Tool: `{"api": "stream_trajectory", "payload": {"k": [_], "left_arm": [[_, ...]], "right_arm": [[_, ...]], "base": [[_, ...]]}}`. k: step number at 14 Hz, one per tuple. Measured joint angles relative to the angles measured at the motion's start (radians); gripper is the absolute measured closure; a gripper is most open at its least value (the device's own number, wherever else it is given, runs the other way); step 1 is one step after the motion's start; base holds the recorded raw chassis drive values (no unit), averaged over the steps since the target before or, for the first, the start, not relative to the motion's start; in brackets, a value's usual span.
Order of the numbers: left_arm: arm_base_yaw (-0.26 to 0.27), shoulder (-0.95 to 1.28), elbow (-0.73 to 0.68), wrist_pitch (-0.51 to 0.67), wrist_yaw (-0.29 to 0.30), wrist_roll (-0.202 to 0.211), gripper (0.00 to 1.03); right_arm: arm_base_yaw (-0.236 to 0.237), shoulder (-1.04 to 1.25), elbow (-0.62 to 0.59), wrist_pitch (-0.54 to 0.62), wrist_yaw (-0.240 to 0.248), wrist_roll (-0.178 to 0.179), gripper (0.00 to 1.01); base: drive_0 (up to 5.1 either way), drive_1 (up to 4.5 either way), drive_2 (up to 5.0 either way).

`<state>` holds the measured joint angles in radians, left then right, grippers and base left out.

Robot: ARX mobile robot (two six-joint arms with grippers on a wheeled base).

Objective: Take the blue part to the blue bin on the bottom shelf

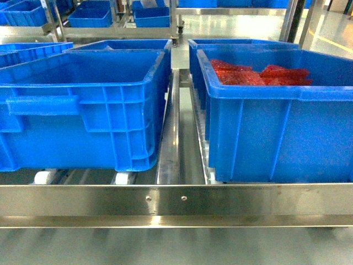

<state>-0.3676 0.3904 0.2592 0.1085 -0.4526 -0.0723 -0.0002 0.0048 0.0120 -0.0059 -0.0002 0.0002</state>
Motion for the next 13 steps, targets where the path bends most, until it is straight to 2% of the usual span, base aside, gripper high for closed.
{"api": "stream_trajectory", "payload": {"k": [13], "left_arm": [[0.000,0.000,0.000,0.000,0.000,0.000,0.60]], "right_arm": [[0.000,0.000,0.000,0.000,0.000,0.000,0.03]], "base": [[0.0,0.00,0.0]]}}
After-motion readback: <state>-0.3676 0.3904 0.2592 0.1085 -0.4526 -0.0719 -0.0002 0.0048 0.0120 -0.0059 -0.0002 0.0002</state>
